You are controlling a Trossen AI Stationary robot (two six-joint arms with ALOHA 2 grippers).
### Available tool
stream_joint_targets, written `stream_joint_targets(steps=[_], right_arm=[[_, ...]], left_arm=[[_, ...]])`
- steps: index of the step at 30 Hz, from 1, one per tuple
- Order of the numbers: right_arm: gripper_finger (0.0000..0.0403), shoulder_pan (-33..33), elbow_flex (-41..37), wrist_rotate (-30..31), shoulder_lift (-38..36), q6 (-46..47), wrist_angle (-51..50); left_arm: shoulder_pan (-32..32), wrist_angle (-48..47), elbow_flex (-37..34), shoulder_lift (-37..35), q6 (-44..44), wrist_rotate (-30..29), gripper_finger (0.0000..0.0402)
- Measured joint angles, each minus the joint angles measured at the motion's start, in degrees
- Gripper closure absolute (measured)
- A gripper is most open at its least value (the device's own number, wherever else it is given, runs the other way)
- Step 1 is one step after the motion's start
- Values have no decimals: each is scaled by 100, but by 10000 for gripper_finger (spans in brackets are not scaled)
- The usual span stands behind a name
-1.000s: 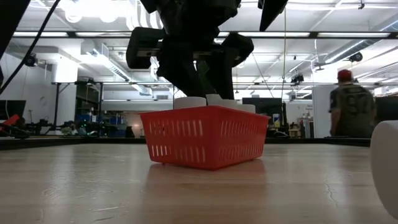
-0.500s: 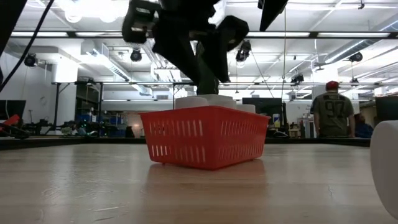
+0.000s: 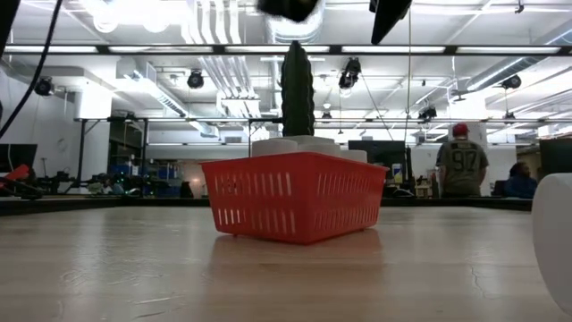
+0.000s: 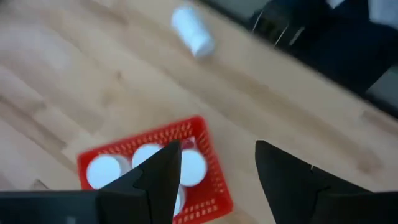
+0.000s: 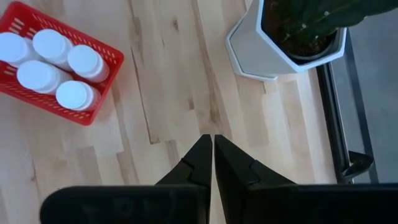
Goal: Pick and place pill bottles into a basket
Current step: Adjust the white pill bottle in the red bin
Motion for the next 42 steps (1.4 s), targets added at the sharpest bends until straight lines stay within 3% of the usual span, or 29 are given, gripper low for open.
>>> stream_joint_targets(steps=[6, 10, 15, 23, 33, 37, 42], right_arm=[[394, 2, 0, 7, 0, -5, 133], [394, 87, -34, 151, -7, -99, 426], [395, 285, -111, 130, -52, -473, 964], [395, 391, -611, 139, -341, -742, 1901], [394, 403, -2298, 105, -1086, -909, 3923], [394, 404, -3379, -14, -1517, -978, 5220], [394, 404, -4913, -800, -1976, -1123, 7529]], left_arm=[[-7, 185, -115, -677, -164, 50, 214], [-5, 602, -625, -1287, -322, 53, 214], [-3, 1473, -1791, -2258, -637, -4, 214], [-1, 3209, -4020, -4118, -1384, -764, 214], [-6, 4346, -5712, -5750, -1817, -1365, 214], [-1, 4421, -6077, -6084, -1817, -1415, 214], [-5, 4458, -6426, -6302, -1817, -1412, 214]])
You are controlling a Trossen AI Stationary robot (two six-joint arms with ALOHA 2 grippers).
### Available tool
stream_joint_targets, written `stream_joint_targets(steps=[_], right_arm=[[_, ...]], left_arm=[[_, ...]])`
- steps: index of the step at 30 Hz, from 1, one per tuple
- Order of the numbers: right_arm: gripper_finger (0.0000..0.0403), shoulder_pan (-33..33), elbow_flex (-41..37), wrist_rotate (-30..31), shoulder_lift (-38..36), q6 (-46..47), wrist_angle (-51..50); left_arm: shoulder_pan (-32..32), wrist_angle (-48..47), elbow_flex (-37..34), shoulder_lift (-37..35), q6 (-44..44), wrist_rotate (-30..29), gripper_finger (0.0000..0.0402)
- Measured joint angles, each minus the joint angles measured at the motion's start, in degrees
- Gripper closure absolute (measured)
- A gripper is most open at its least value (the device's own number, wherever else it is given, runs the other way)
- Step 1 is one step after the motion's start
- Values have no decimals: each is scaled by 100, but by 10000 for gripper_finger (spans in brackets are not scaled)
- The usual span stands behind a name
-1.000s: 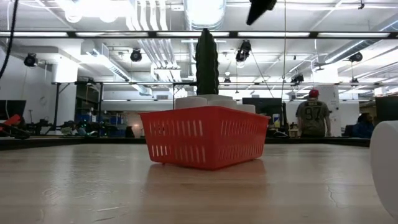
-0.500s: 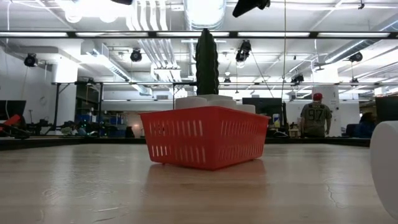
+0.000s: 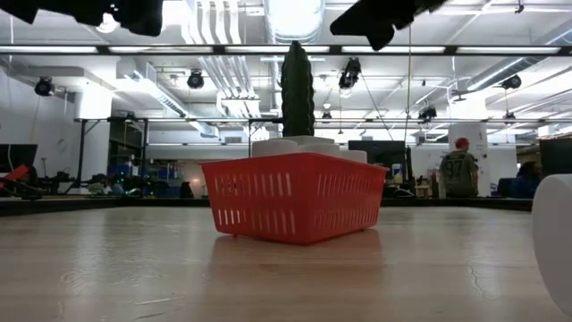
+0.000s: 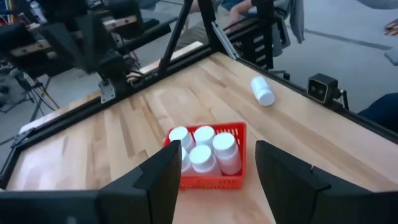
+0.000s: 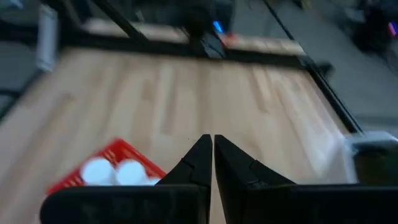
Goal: Pick and place pill bottles into a basket
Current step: Adjust the white pill bottle in the red bin
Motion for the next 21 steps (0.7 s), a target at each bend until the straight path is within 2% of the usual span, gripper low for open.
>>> stream_joint_targets(steps=[5, 12, 16, 21], right_arm=[[394, 0, -1312, -635, -91, -40, 2242], [394, 2, -2526, -1376, 449, -34, 5004], [394, 0, -2697, -1385, 851, -22, 5676], [394, 0, -2510, -1371, 1354, 323, 5771]], left_arm=[[0, 101, -101, -8, -122, -32, 214], [0, 1231, -601, 7, -151, -33, 214], [5, 1902, -945, 93, -156, -33, 214], [4, 2727, -1238, 428, -167, -37, 214]])
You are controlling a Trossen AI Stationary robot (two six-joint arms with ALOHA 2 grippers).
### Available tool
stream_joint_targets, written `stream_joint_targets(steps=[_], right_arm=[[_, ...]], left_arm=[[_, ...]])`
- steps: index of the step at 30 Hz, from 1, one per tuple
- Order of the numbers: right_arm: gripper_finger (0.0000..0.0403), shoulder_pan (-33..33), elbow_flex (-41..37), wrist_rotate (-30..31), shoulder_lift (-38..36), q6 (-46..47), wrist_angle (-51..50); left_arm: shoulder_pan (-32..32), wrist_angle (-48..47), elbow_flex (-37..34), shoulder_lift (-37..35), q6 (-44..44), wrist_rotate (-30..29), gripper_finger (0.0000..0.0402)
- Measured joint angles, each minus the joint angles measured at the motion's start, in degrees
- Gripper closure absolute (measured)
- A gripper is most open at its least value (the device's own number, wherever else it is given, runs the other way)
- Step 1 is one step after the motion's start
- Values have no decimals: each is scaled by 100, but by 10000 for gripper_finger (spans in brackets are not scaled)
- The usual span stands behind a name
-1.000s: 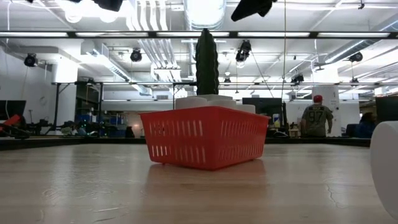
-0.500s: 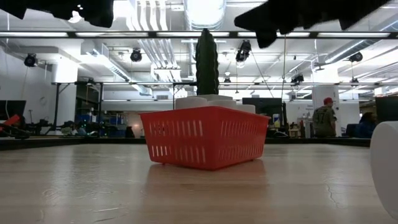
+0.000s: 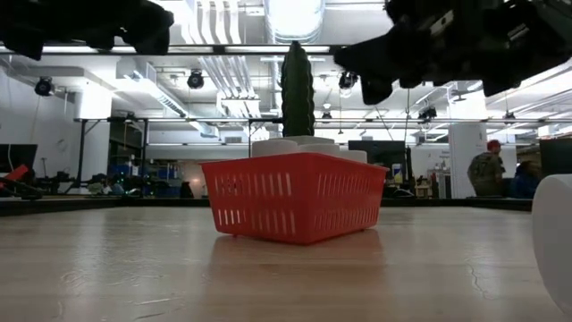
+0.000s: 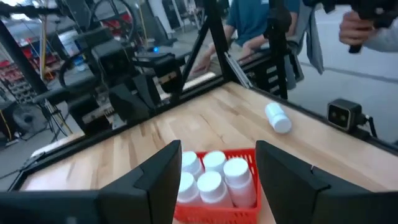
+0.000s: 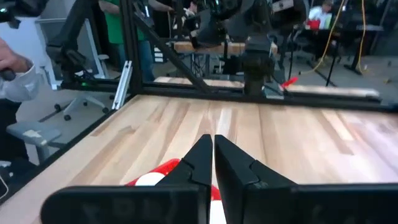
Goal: Pick and place pill bottles into a basket
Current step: Adjust the white pill bottle in the red bin
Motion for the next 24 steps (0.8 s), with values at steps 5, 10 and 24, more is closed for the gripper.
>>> stream_joint_targets(steps=[5, 10, 24], right_arm=[[394, 2, 410, 0, 454, 381, -27], [394, 86, 742, 1, 594, 346, -73], [394, 762, 61, 1153, 277, -471, 423]], left_arm=[[0, 770, -45, 592, -236, 2, 214], [-1, 1253, -50, 1167, -276, 36, 214], [0, 1763, -203, 1099, -255, 440, 214]])
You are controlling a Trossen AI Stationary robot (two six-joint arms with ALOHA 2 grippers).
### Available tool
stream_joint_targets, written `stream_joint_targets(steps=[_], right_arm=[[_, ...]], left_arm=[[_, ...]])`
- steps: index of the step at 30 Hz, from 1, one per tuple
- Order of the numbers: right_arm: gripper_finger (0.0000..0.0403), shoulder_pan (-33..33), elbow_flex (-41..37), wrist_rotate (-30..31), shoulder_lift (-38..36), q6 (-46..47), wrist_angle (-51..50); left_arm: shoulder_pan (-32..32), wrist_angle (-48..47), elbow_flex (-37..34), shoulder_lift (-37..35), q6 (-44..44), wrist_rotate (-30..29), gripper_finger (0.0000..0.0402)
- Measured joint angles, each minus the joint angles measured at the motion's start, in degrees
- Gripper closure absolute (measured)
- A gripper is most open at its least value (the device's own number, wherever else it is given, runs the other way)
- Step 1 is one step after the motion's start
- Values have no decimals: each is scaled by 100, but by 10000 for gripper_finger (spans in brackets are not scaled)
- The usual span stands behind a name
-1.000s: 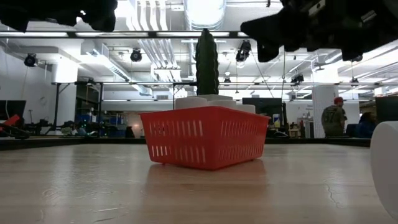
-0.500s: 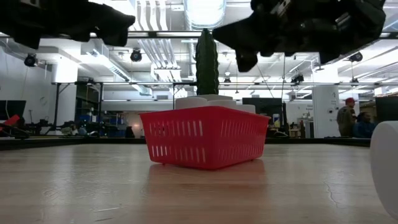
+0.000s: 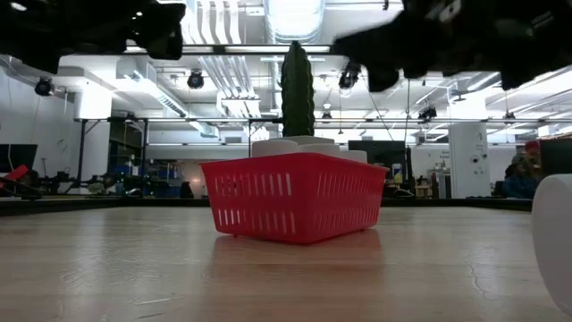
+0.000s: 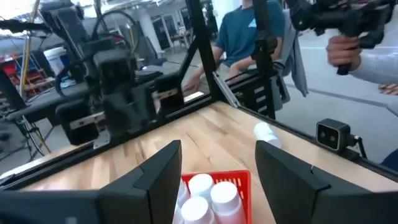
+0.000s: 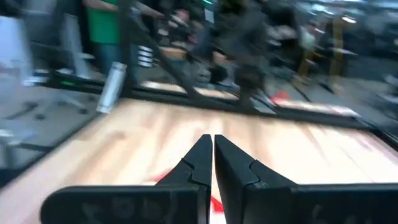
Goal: Pick and place pill bottles into a basket
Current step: Adjust the white pill bottle in the red bin
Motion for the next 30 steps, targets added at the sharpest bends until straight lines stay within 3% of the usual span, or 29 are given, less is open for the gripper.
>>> stream_joint_targets(steps=[11, 15, 19, 30], right_arm=[[394, 40, -902, 288, -575, 91, 665], [394, 37, -1213, 682, -905, 122, 648], [394, 40, -1425, 718, -1189, 131, 650], [394, 40, -1540, 692, -1303, 223, 587]], left_arm=[[2, -59, -927, -1483, -447, -1120, 214], [2, -787, -925, -1821, -604, -1361, 214], [4, -1373, -854, -1952, -654, -1408, 214], [4, -1398, -810, -1792, -771, -1408, 214]])
